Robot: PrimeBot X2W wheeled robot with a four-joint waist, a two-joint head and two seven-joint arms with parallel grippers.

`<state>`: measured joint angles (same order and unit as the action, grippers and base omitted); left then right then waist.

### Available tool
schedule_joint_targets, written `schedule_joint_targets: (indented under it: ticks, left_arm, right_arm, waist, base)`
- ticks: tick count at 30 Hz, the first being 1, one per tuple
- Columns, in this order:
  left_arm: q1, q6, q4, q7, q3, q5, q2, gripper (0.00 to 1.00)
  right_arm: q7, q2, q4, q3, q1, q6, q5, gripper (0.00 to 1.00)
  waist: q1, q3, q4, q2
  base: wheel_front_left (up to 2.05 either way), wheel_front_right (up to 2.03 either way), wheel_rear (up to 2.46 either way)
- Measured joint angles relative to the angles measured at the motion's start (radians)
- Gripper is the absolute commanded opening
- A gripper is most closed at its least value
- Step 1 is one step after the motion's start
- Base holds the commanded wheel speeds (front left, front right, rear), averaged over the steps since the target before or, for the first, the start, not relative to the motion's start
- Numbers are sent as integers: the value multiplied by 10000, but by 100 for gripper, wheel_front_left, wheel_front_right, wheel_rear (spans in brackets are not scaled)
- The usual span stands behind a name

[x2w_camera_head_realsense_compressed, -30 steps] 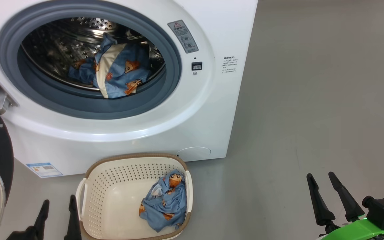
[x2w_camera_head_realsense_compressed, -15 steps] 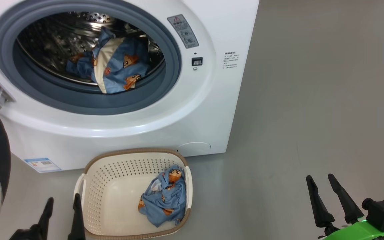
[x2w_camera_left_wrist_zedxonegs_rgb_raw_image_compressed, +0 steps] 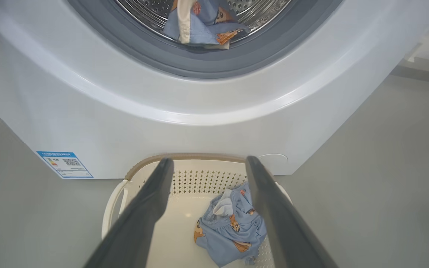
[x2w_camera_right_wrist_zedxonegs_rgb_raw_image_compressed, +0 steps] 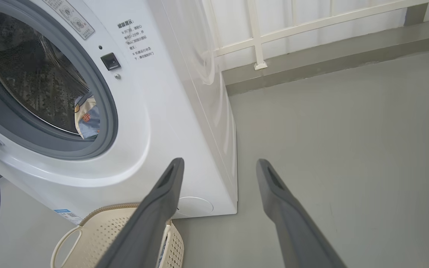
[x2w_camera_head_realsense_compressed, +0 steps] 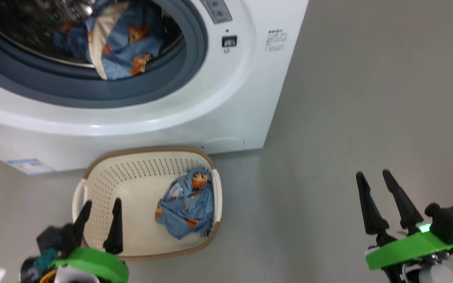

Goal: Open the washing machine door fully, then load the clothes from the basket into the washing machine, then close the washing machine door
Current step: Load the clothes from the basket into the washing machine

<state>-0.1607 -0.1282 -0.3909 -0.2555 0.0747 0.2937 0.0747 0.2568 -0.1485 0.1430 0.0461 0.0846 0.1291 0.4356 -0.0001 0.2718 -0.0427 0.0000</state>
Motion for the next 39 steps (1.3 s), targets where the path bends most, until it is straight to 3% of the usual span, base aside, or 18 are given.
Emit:
schedule_joint_targets:
  ticks: [19,31,39]
  left_arm:
    - [-4083,0,-3850,0,3342,1595,685,100]
    - [-6362,0,-5319,0,5358,3010,1129,100]
    - [-7164,0,-5551,0,6916,4286,1674,100]
  right_arm:
    - [2,474,-228,337,1950,0,-221,100]
    - [2,617,-495,708,3014,0,-297,100]
    - [2,742,-654,872,3326,0,-339,100]
  waist:
    - [0,2761,-412,0]
    - [0,4393,-857,0]
    - [1,5253,-1279,0]
  base:
    - [0,0,0]
    - [0,0,0]
    - [0,0,0]
